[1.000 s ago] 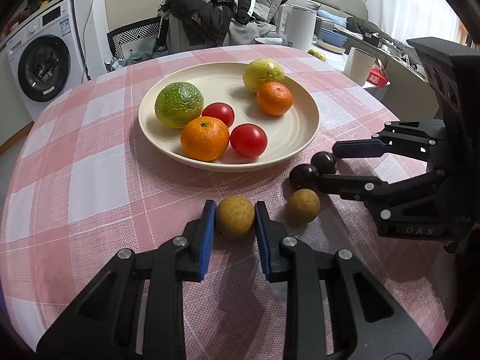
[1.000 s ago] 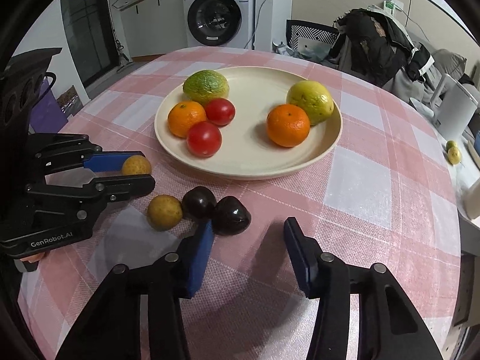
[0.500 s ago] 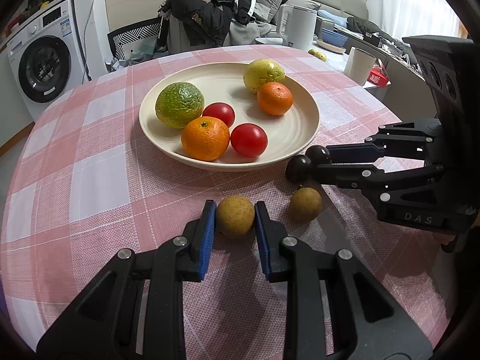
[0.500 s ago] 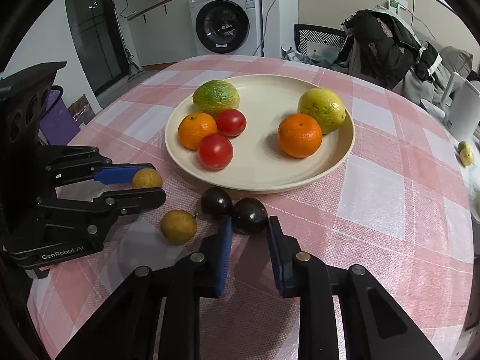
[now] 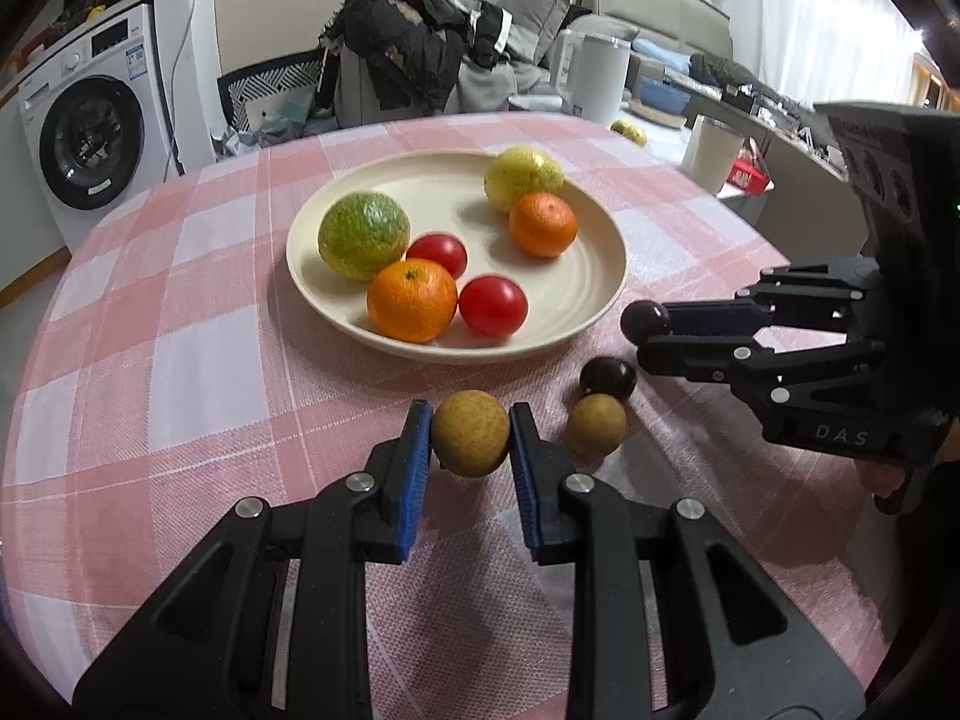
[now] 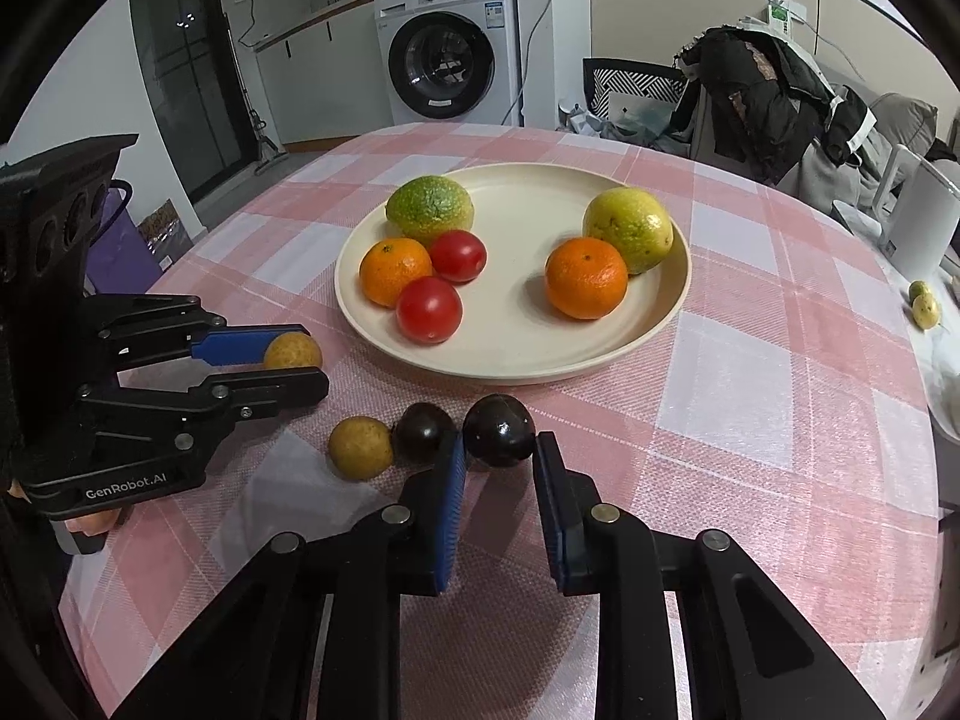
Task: Organize fruits
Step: 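Grasp a dark plum with the right tool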
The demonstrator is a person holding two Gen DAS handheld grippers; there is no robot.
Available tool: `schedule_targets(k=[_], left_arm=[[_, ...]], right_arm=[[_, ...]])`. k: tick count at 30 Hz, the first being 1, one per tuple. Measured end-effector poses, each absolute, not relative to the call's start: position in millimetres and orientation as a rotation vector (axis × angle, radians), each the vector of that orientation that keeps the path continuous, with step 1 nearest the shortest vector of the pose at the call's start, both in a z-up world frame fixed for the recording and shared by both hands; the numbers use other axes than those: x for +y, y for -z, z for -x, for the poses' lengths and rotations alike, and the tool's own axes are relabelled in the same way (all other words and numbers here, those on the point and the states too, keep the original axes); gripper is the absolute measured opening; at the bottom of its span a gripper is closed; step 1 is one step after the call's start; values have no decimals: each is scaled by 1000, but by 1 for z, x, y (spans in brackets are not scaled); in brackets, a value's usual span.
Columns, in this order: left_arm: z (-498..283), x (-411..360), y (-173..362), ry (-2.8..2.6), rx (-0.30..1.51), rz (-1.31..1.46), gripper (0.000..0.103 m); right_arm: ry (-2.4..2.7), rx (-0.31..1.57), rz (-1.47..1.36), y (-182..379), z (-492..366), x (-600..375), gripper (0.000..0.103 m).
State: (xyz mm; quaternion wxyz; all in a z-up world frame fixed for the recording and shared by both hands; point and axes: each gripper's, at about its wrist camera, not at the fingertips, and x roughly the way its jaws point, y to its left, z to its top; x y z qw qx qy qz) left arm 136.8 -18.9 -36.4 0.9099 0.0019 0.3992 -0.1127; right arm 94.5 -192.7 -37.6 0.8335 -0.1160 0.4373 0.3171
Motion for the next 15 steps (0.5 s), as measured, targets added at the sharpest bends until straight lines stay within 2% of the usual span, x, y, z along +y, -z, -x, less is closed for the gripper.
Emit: schedule_targets(k=[15], left_arm=[[-126,-18,14,200,720,11,23]], right_arm=[[-685,818,136,7,-89,-206,24]])
